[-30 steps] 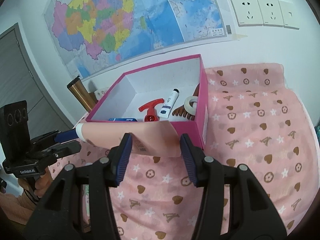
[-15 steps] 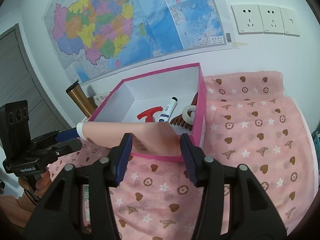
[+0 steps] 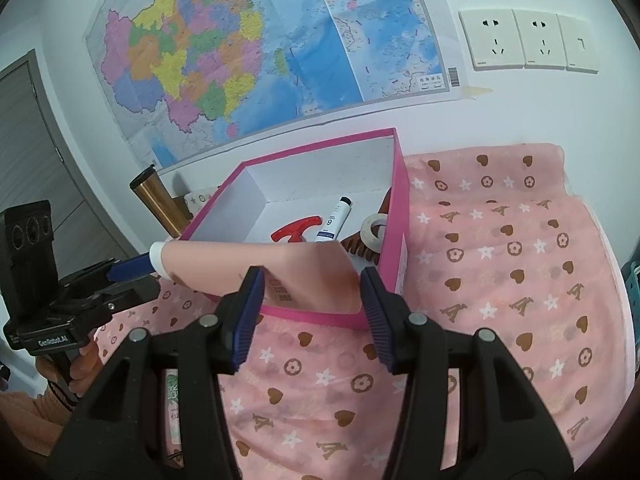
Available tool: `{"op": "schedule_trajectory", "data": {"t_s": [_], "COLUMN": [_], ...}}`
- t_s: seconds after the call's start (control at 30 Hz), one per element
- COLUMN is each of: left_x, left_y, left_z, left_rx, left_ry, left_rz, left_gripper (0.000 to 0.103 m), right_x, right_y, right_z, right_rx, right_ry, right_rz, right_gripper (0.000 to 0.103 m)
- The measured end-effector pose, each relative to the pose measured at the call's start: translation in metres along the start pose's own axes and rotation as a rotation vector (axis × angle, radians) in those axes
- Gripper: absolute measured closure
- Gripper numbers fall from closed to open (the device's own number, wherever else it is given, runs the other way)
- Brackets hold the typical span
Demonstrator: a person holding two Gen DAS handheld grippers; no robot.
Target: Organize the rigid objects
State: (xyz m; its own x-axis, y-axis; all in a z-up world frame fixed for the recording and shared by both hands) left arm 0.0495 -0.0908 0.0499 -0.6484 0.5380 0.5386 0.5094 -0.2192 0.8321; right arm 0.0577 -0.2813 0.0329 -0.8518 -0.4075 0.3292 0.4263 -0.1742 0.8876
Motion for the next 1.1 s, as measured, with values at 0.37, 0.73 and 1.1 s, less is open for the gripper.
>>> {"op": "schedule_trajectory", "data": {"t_s": [0.37, 0.73, 1.1], "left_x": [-0.002, -0.007, -0.012], "left_y": [0.003, 0.006, 0.011], "left_z": [0.001, 0.009, 0.017], "left_rx": [0.004, 0.021, 0.034], "left_ry": [0.002, 0.008, 0.016], "left_rz": [-0.001, 0.000, 0.000], "left_gripper": [0.049, 0.050, 0.049], "right_x": [-0.001, -0.009, -0.014], "right_y": [0.001, 0.012, 0.017], "right_z": [-0.001, 0.000, 0.001], "right_rx": [-0.002, 0.009, 0.016], "right_ry": [-0.005, -0.002, -0.005], "right_rz": [-0.001, -0.006, -0.005], "right_gripper": [0.050, 0.050, 0.051]}}
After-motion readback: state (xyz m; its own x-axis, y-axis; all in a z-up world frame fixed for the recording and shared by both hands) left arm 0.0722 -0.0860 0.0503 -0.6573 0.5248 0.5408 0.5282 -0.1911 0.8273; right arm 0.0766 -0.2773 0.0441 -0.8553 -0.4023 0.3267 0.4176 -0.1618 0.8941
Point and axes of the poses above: each gripper's, at about its wrist camera, not at the fingertips, and x roughly against the way its jaws point, z to its left, y to its top, the point moved 5 cm from there along -x, roughly the way its jaws point, and after that the axes turned 3 degrees about -x, right-handed, at the moved point
